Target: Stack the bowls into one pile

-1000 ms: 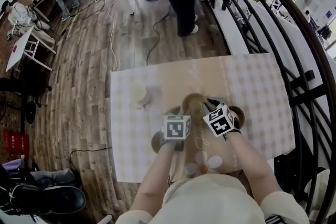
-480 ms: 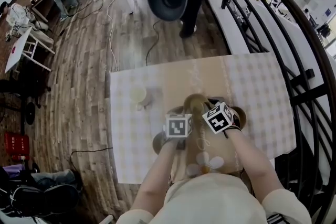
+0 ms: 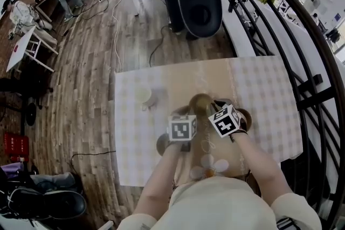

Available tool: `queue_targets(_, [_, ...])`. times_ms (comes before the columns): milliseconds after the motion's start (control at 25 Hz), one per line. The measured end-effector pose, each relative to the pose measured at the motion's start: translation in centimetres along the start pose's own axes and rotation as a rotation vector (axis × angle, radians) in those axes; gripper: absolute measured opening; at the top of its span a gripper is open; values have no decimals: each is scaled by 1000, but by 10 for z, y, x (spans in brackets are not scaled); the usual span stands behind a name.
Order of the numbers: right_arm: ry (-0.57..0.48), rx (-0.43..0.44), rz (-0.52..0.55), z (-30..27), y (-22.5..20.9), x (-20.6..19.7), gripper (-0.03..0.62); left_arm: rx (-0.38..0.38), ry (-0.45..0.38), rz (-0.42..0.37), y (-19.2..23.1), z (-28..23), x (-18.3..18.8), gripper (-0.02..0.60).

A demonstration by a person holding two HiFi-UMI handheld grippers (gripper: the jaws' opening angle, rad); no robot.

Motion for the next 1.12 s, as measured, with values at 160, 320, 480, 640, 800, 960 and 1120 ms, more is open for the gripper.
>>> queue_targets(160, [-53, -26, -15, 12, -4, 13, 23, 15, -46, -1, -1, 12, 10, 12])
queue_targets(320, [-95, -35, -21, 22, -5, 22, 20, 26, -88, 5, -4, 25, 19, 11])
queue_targets(480, [-146, -33, -23, 36, 0, 33, 15, 43, -139, 6, -7, 47, 26, 9])
queue_targets(640, [-196, -19, -12, 51, 8, 45, 14, 70, -179, 12, -7, 67, 28, 9])
queue_targets(800, [-243, 5, 18, 65, 25, 56, 14, 105, -216, 28, -1, 90, 23, 9])
queue_targets(960, [-282, 38, 38, 71, 39, 60, 12, 141, -250, 59, 2, 109, 16, 9])
queue_targets(1120, [-304, 82, 51, 74, 55, 62, 12, 178, -283, 90, 7, 127, 7, 9])
Point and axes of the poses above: the fingertips, and each gripper's own axes: z backward along the fingers, y to its left, x out of its top, the point moved 2 cm from there along z, backward along the fingers, and after that the axes turned 1 degree about -z, right-handed, at the moved point
